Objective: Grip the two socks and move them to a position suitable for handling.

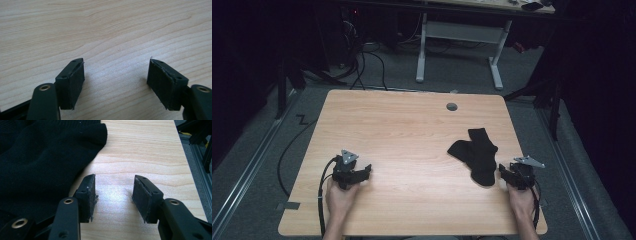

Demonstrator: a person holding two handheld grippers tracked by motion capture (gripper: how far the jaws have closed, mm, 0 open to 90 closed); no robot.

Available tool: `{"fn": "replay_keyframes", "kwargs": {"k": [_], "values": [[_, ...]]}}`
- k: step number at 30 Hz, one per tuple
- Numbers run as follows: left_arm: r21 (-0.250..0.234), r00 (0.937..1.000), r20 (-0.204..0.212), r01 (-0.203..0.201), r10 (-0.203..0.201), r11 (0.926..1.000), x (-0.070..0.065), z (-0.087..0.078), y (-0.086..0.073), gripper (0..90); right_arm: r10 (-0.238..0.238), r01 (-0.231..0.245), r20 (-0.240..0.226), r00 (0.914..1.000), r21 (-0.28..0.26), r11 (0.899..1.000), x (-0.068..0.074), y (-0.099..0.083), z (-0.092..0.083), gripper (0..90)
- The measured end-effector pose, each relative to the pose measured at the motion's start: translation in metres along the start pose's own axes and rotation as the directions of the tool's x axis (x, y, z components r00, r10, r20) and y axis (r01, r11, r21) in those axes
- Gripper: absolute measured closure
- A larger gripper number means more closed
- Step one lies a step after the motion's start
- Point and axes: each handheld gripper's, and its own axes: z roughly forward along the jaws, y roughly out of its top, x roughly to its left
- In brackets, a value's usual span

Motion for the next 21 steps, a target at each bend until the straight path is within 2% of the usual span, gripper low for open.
{"fn": "replay_keyframes", "kwargs": {"k": [6,9,14,18,19,21], "values": [[0.001,1.0,-0.005,0.004,-0.004,1.0,0.0,0.0,0.0,30.3,0.015,-0.015,-0.034,0.9993,-0.001,1.0,0.0,0.0,-0.001,56.0],[0.0,1.0,-0.005,0.006,-0.006,1.0,0.0,0.0,0.0,30.3,0.024,-0.026,-0.053,0.9983,-0.024,0.999,-0.001,0.001,-0.006,58.0],[0.001,1.0,-0.007,0.007,-0.007,1.0,0.0,0.0,0.0,30.2,0.005,-0.008,-0.068,0.9977,-0.043,0.999,0.002,0.005,-0.012,59.1],[0.0,0.9999,-0.009,0.008,-0.008,1.0,0.0,0.0,0.0,30.3,-0.009,0.002,-0.083,0.9965,-0.08,0.997,0.005,0.011,-0.017,59.3],[0.001,0.9999,-0.01,0.009,-0.009,1.0,0.0,0.0,0.0,30.2,-0.021,0.011,-0.097,0.9951,-0.105,0.994,0.009,0.016,-0.019,59.4],[0.002,0.9998,-0.015,0.013,-0.013,0.9999,0.001,0.0,0.0,30.2,-0.04,0.03,-0.103,0.9939,-0.101,0.994,0.013,0.021,-0.019,59.6]]}}
